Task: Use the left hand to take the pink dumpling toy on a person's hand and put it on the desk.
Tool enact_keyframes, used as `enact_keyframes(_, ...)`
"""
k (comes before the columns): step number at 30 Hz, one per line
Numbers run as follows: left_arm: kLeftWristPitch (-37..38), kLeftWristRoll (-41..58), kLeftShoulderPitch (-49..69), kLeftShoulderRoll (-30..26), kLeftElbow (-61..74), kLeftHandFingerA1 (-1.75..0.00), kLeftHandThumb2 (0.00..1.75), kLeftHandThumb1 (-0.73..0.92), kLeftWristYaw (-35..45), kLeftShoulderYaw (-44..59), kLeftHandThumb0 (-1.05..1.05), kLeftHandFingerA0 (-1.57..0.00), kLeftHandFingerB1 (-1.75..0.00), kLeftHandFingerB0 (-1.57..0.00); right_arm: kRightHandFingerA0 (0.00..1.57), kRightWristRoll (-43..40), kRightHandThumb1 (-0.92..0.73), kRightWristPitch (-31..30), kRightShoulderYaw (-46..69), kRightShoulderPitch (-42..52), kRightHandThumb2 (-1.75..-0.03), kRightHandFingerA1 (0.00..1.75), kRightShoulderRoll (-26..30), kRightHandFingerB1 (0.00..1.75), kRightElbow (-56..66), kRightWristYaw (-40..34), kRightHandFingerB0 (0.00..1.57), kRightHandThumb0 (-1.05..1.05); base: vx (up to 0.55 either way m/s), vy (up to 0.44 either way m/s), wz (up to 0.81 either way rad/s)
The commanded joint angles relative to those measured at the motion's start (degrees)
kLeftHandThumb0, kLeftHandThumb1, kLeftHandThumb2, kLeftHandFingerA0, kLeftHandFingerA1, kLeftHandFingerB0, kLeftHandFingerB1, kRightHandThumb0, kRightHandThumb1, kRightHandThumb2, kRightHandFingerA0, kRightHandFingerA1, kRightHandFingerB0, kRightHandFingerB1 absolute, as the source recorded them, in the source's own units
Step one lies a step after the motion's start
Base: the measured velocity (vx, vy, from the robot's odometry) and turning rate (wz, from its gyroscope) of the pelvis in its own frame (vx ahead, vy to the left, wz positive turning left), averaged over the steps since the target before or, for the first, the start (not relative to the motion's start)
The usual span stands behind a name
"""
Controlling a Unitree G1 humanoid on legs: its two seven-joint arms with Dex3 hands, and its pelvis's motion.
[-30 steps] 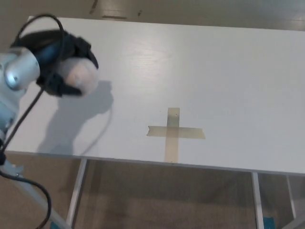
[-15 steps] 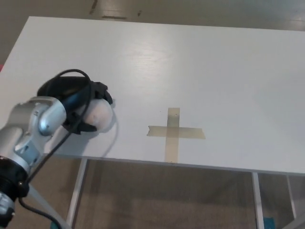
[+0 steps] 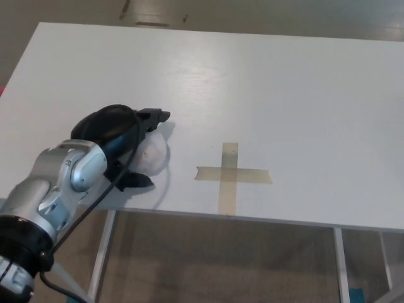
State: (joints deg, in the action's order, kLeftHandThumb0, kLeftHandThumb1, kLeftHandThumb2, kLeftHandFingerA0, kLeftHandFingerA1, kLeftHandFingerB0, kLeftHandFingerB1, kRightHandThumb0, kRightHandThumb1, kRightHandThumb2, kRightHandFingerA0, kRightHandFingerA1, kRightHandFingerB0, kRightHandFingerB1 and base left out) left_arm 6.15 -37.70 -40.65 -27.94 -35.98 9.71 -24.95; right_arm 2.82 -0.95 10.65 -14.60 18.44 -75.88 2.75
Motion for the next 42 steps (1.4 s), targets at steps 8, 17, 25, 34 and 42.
enact_keyframes(8,-2.5,2.1,1.6,-1.4,9.4,0.00,0.61,0.61,5.6,2.9,-0.92,0.00,-0.06,0.00,0.51,-0.6,-0.75,-0.3,0.4,-0.1,-0.63,0.40,0.8,0.39,0.1,0.4,0.48,-0.30,0.00,0.000,0.00)
enact_keyframes(17,-5.8,4.2,-0.3,-3.5,21.9,0.00,0.65,0.54,10.7,8.0,-0.96,0.00,-0.07,0.00,0.50,-0.3,-0.75,0.1,0.1,0.0,-0.63,0.40,0.9,0.39,0.0,0.3,0.48,-0.30,0.00,0.000,0.00)
enact_keyframes(25,-6.0,9.1,0.5,-6.7,39.3,-0.01,0.68,0.54,15.5,15.3,-0.99,0.00,-0.11,0.00,0.50,0.2,-0.74,0.5,-0.4,1.4,-0.63,0.40,2.0,0.39,0.0,0.8,0.48,-0.29,0.00,0.000,0.00)
enact_keyframes(34,-4.3,18.7,14.8,-10.7,63.9,-0.13,0.86,0.40,18.8,28.6,-0.74,-0.01,-0.17,-0.02,0.50,1.2,-0.75,0.6,-1.8,3.8,-0.63,0.40,0.8,0.38,-0.5,0.6,0.44,-0.29,0.00,0.000,0.00)
enact_keyframes(42,-3.7,34.0,31.4,-9.9,80.9,-0.51,0.84,0.24,23.7,43.7,-0.29,-0.06,-0.48,-0.06,0.51,2.0,-0.75,0.4,-3.0,5.0,-0.63,0.40,0.7,0.38,-0.7,0.6,0.46,-0.31,0.00,0.000,0.00)
